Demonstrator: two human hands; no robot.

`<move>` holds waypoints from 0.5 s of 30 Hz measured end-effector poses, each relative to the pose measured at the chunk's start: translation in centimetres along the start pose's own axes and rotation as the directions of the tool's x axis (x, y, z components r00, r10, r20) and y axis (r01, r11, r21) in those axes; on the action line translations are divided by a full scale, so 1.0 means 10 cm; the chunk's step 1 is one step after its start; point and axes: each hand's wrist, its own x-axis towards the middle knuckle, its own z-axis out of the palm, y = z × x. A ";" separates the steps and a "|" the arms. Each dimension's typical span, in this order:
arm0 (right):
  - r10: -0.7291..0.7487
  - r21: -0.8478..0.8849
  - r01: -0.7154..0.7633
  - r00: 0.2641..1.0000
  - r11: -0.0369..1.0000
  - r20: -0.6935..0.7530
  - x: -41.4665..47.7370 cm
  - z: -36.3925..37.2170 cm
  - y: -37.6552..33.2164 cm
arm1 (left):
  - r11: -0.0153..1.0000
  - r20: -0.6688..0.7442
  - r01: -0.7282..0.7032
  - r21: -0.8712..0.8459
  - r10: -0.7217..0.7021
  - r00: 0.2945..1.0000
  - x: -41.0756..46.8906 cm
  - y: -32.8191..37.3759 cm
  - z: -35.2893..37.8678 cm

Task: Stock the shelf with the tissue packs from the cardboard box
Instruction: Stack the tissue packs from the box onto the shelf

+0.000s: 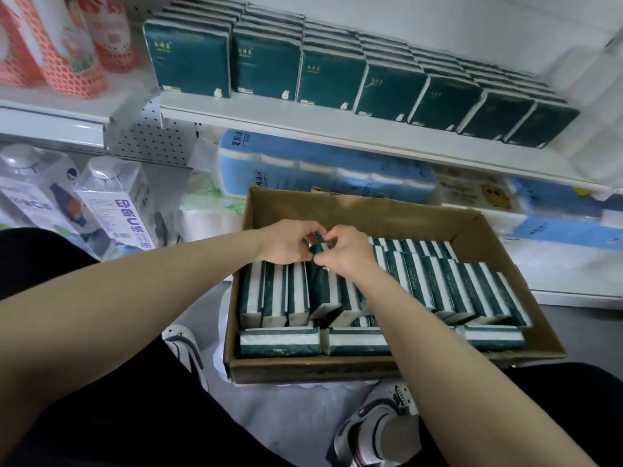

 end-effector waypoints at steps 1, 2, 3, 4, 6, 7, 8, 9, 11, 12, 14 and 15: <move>0.019 0.084 -0.019 1.000 0.996 0.000 0.03 -0.05 -0.01 | 1.000 -0.002 -0.008 -0.006 0.008 1.000 0.01 0.00 -0.02; 0.030 0.175 -0.030 1.000 0.984 0.003 0.05 -0.11 -0.01 | 1.000 -0.001 -0.017 -0.020 0.017 1.000 0.01 0.00 -0.04; 0.035 0.259 -0.037 0.999 0.965 0.013 0.06 -0.18 0.00 | 0.998 0.004 -0.025 -0.054 0.025 1.000 0.02 0.01 -0.08; 0.035 0.333 -0.042 0.999 0.942 0.029 0.08 -0.25 0.00 | 0.993 0.012 -0.029 -0.113 0.030 0.999 0.02 0.02 -0.12; 0.025 0.460 -0.055 0.997 0.886 0.072 0.10 -0.39 -0.01 | 0.968 0.025 -0.035 -0.250 0.043 0.999 0.01 0.04 -0.22; 0.014 0.514 -0.058 0.996 0.856 0.089 0.10 -0.46 -0.02 | 0.955 0.023 -0.039 -0.296 0.048 0.999 0.01 0.05 -0.27; 0.000 0.564 -0.058 0.995 0.823 0.103 0.11 -0.53 -0.03 | 0.943 0.021 -0.043 -0.330 0.052 0.998 0.01 0.06 -0.32; -0.019 0.610 -0.051 0.994 0.791 0.107 0.10 -0.59 -0.05 | 0.931 0.014 -0.046 -0.363 0.054 0.998 0.01 0.07 -0.36; -0.055 0.668 -0.009 0.996 0.744 0.075 0.12 -0.66 -0.06 | 0.898 -0.023 -0.049 -0.437 0.043 0.999 0.02 0.08 -0.44; -0.069 0.683 0.016 0.996 0.731 0.050 0.13 -0.68 -0.06 | 0.879 -0.055 -0.048 -0.474 0.024 0.998 0.01 0.09 -0.48; -0.089 0.695 0.068 0.996 0.715 -0.005 0.16 -0.70 -0.05 | 0.862 -0.152 -0.064 -0.504 -0.015 0.988 0.01 0.08 -0.57; -0.089 0.699 0.086 0.995 0.710 -0.032 0.19 -0.71 -0.04 | 0.856 -0.206 -0.082 -0.510 -0.029 0.978 0.00 0.08 -0.62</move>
